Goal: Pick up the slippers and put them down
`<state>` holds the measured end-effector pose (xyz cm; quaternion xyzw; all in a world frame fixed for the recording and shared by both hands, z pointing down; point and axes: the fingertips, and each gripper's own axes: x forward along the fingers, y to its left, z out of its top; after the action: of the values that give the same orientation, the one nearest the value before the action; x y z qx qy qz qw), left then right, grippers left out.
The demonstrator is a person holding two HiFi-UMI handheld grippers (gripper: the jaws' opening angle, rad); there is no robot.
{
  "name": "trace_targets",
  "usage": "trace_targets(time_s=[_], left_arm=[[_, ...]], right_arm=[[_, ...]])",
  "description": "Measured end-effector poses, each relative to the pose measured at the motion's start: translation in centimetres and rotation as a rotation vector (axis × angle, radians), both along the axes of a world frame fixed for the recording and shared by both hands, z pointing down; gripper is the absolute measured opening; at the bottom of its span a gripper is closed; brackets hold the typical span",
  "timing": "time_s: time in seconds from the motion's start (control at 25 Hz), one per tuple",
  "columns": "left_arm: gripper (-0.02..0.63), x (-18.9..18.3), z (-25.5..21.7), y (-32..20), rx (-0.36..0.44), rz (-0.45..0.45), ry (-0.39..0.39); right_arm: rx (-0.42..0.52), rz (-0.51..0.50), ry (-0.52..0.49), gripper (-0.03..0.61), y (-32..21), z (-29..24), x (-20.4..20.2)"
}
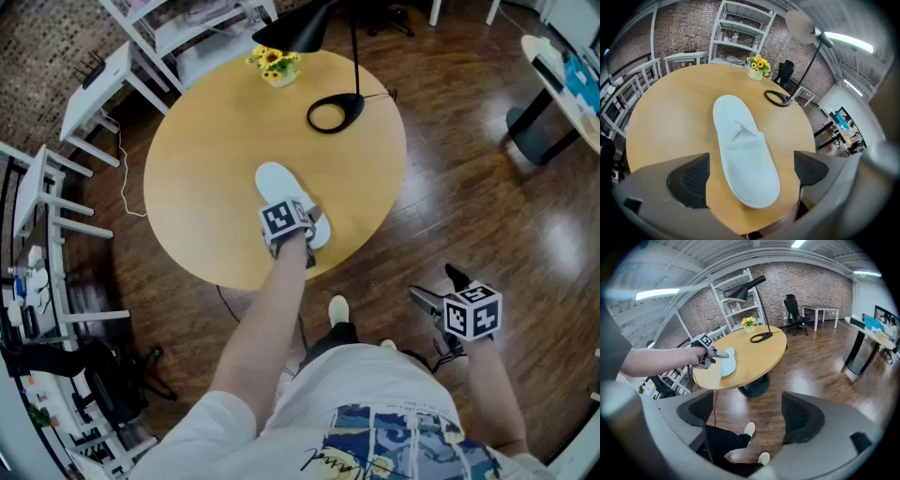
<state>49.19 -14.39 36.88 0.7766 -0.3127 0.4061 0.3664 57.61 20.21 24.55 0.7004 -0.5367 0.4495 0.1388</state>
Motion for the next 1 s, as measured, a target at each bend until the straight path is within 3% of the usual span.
trace_targets(time_s=[0.2,0.4,0.52,0.64,0.8,1.0], left_arm=[[0.600,0.8,5.0,-4.4,0.015,-0.096,-0.173],[0.595,2.0,7.6,-5.5,-0.001,-0.133,-0.267],[0.574,2.7,7.4,-4.9,0.013,-0.123,-0.271],[0.495,3.8,7.1,-3.9,0.025,-0.094,-0.261],[0.482,4.0,6.6,-3.2,0.020,-0.050,-0.247],[0.479,2.6,3.6,-2.1,0.050,0.011,-0.177]], right_arm=[[-0.004,0.076,-0.013,0.477,0.1,0.6,1.3],[-0.030,0.150,-0.020,0.474,1.1,0.7,2.3],[-0.037,0.166,-0.017,0.472,1.5,0.5,3.1],[-0.033,0.154,-0.017,0.471,1.6,0.6,3.9],[-0.031,0.095,-0.012,0.469,0.5,0.6,3.9],[-0.026,0.035,0.000,0.469,-0.4,-0.2,2.5]])
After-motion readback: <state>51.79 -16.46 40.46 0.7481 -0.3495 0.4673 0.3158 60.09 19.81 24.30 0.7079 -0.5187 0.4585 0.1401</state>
